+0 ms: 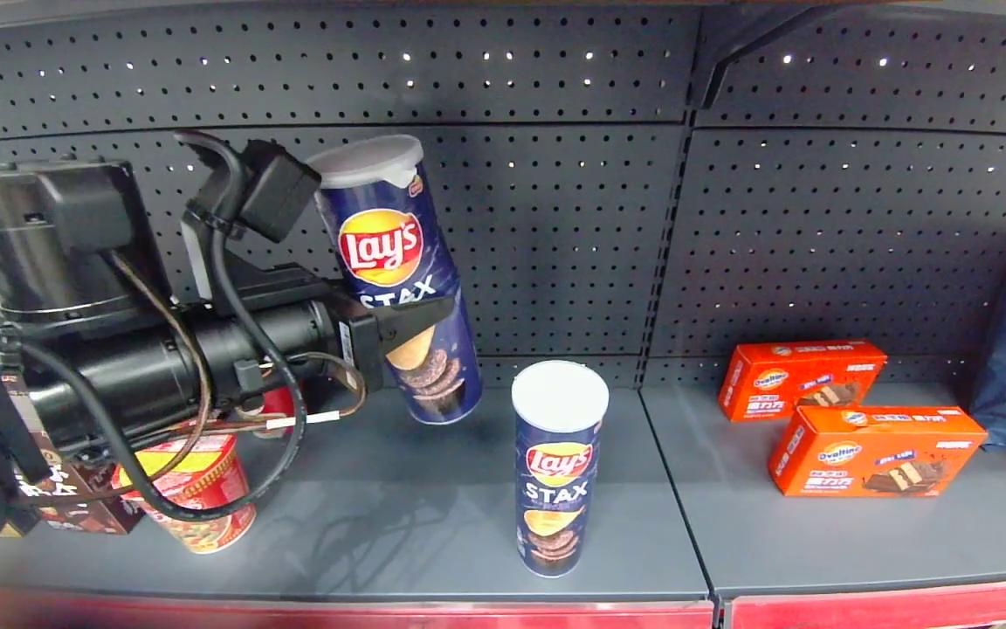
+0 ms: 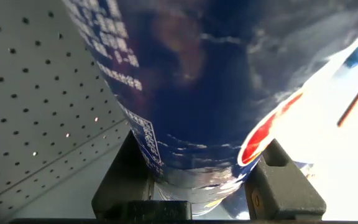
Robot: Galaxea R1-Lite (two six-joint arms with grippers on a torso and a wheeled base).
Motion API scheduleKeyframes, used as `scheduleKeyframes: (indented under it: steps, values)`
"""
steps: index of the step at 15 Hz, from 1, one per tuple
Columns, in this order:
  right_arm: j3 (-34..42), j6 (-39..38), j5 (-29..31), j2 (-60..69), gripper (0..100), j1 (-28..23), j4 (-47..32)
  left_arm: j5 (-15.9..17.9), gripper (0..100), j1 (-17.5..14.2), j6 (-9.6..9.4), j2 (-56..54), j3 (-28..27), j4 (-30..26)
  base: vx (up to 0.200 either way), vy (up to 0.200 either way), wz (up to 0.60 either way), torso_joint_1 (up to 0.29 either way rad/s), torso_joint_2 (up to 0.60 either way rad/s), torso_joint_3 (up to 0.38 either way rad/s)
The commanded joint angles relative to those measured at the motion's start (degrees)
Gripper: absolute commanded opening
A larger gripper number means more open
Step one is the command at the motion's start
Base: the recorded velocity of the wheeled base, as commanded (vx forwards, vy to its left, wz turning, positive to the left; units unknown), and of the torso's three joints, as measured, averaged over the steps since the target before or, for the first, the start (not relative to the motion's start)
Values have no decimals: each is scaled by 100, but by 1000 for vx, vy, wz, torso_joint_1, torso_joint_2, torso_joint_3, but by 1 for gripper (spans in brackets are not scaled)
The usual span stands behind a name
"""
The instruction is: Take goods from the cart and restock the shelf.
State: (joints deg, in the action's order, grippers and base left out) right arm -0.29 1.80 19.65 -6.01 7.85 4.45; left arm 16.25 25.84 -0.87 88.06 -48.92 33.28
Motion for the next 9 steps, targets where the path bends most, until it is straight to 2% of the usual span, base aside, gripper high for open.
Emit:
scheduleKeyframes:
  steps: [1,2,3,5,6,9]
  values:
    - [29,4,12,30,100,-3,-6,1,0,-9,-45,211,-12,3,0,0,0,0,0,0]
    - [29,4,4,30,100,-3,-14,27,0,-9,-124,440,-56,47,0,0,0,0,0,0]
    - [29,4,12,30,100,-3,-14,36,0,-9,-124,466,-65,47,0,0,0,0,0,0]
    - [29,4,21,30,100,-3,-14,203,0,-18,-327,721,-100,47,0,0,0,0,0,0]
    - [29,13,30,30,100,-3,-14,537,0,-18,-546,835,-162,-6,0,0,0,0,0,0]
    - [29,48,30,30,100,-3,-23,581,0,-36,-590,1239,-478,-6,0,0,0,0,0,0]
